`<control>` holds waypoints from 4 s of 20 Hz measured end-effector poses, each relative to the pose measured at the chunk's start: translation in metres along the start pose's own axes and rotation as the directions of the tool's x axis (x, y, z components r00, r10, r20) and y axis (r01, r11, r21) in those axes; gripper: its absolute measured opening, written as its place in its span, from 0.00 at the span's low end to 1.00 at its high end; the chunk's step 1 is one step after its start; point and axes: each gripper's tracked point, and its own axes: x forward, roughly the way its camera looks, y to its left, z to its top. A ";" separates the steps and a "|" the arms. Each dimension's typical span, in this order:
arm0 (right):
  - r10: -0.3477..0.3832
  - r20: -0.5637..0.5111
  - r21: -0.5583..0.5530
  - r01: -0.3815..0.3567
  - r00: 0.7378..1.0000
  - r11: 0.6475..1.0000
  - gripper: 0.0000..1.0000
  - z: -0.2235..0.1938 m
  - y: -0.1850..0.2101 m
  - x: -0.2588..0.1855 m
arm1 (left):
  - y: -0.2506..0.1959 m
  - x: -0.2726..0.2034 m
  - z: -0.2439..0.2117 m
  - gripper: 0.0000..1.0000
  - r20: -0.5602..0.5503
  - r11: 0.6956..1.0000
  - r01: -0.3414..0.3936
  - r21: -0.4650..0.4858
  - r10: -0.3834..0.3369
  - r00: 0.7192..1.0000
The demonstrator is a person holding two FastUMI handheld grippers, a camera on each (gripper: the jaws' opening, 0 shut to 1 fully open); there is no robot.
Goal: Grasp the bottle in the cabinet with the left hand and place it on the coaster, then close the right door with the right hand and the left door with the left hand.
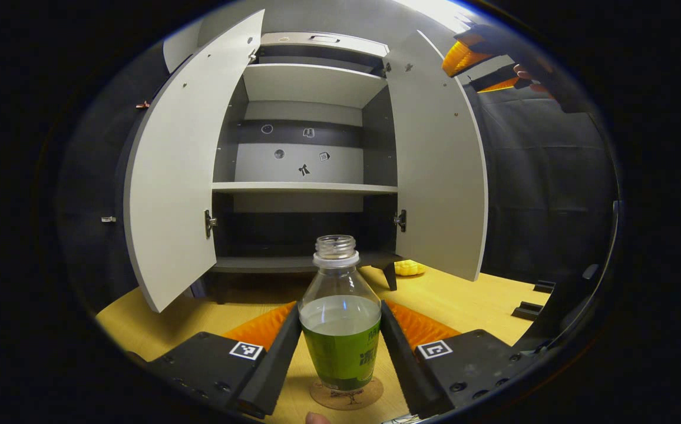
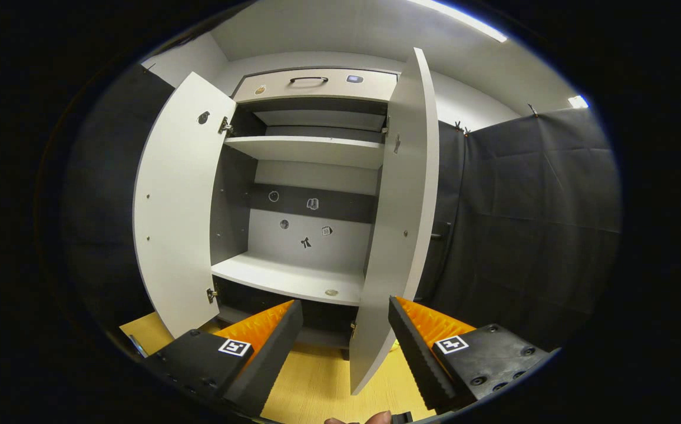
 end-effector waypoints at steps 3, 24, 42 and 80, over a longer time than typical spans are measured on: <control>-0.002 -0.013 -0.016 0.002 1.000 1.000 0.97 -0.003 0.001 -0.001 | -0.004 0.001 -0.010 0.80 -0.014 1.000 0.017 0.009 -0.017 1.000; 0.019 -0.001 -0.027 -0.019 1.000 0.999 0.97 -0.004 0.011 -0.004 | -0.002 -0.029 -0.043 0.96 -0.133 1.000 0.017 -0.009 -0.018 0.991; 0.078 0.047 0.046 -0.080 0.996 0.996 0.98 0.006 0.035 0.004 | 0.112 -0.109 0.167 0.97 0.002 0.956 -0.289 -0.045 0.290 0.957; -0.075 -0.005 0.198 0.075 0.997 0.977 0.97 -0.002 -0.105 0.069 | 0.143 -0.098 0.274 0.95 -0.014 0.908 -0.417 -0.042 0.417 0.909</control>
